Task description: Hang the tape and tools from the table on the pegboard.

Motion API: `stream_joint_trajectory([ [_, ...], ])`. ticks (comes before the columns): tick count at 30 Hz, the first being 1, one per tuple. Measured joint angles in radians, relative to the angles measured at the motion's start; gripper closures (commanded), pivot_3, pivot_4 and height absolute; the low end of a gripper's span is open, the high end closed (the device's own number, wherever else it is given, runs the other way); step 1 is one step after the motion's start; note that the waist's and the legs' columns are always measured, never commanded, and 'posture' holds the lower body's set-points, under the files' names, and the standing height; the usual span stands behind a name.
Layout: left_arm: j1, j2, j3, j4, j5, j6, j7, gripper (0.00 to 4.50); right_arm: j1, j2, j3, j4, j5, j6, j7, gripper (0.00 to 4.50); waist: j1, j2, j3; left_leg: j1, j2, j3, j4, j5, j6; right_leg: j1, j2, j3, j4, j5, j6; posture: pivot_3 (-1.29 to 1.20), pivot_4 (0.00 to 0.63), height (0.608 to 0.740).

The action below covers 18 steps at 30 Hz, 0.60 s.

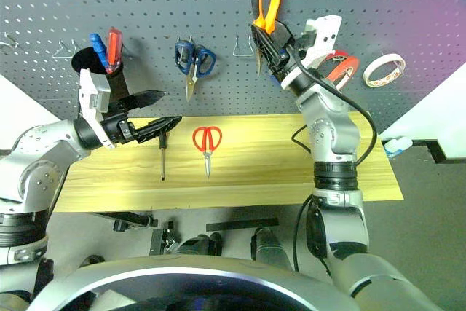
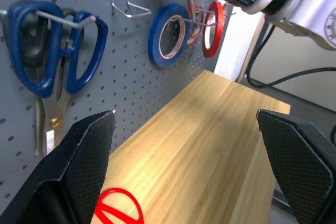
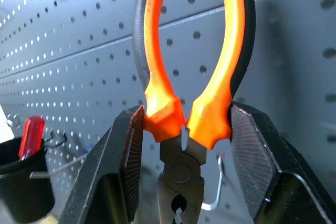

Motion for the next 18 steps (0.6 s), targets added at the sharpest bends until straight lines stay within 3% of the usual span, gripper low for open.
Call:
stream_joint_trajectory([
  [18,0.015,-0.006,0.0,-0.02,-0.003,0.001,0.003,0.0,-0.14,0.068,0.02,0.335,-0.119,-0.292,0.014,2.43,0.0,-0.001,-0.01,0.005,0.0,0.0,0.001,0.001,-0.001,0.003,0.001,0.001,0.003,0.0,0.0,0.0,0.106,0.74],
])
